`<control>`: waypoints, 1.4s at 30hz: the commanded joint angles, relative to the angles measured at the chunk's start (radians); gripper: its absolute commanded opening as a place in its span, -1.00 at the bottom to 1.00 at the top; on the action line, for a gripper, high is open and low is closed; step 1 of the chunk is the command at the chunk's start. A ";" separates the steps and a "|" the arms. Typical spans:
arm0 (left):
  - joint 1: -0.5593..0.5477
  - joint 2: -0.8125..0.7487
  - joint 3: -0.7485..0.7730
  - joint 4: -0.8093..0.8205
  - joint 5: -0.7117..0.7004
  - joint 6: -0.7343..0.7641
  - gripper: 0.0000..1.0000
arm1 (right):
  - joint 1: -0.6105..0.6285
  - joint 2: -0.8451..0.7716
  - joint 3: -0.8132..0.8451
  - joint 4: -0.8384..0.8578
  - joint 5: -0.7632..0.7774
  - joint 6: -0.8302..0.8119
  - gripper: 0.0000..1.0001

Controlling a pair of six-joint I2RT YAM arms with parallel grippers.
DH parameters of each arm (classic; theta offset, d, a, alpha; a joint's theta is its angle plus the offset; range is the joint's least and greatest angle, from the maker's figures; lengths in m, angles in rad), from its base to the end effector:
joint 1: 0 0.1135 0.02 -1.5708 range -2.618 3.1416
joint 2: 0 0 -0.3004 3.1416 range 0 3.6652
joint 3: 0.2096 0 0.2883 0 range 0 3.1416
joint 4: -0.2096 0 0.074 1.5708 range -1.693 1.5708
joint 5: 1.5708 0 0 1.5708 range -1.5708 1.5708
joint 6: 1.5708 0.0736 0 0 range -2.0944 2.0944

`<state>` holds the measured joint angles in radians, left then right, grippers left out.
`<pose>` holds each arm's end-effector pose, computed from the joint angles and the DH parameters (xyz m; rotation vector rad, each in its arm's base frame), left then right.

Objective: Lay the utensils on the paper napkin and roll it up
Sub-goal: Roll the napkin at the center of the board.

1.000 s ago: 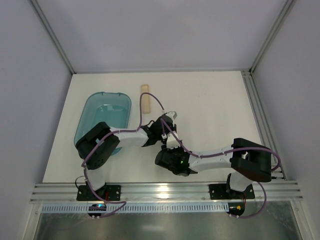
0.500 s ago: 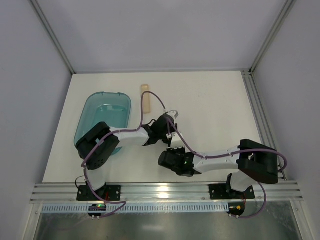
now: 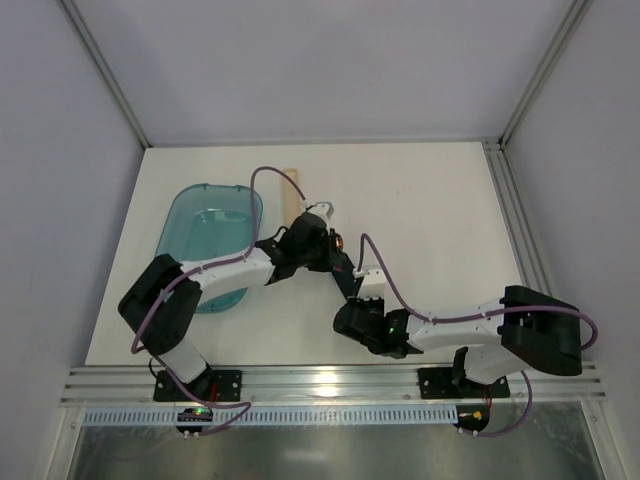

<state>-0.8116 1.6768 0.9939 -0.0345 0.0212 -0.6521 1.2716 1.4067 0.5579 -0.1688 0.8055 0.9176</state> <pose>0.2877 -0.3054 0.1838 0.2040 2.4060 -0.7526 0.1297 0.2404 0.1315 -0.1248 2.2004 0.1247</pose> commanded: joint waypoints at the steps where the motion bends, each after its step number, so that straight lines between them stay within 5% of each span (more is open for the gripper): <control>1: 0.000 -0.095 -0.050 -0.041 -0.069 0.035 -0.49 | -0.021 -0.052 -0.035 0.098 -0.003 0.024 -0.88; 12: 0.002 -0.170 -0.261 0.146 0.042 -0.007 -0.54 | -0.100 -0.118 -0.122 0.296 -0.132 0.026 -0.92; 29: -0.008 0.032 -0.175 0.334 0.233 -0.047 -0.61 | -0.147 -0.147 -0.174 0.374 -0.180 0.027 -0.91; 42: -0.029 0.064 -0.143 0.347 0.238 -0.057 -0.61 | -0.156 -0.196 -0.202 0.388 -0.227 0.000 -0.56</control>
<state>-0.8272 1.7317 0.8097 0.2577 0.2394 -0.7033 1.1172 1.2488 0.3641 0.1722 0.5613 0.9230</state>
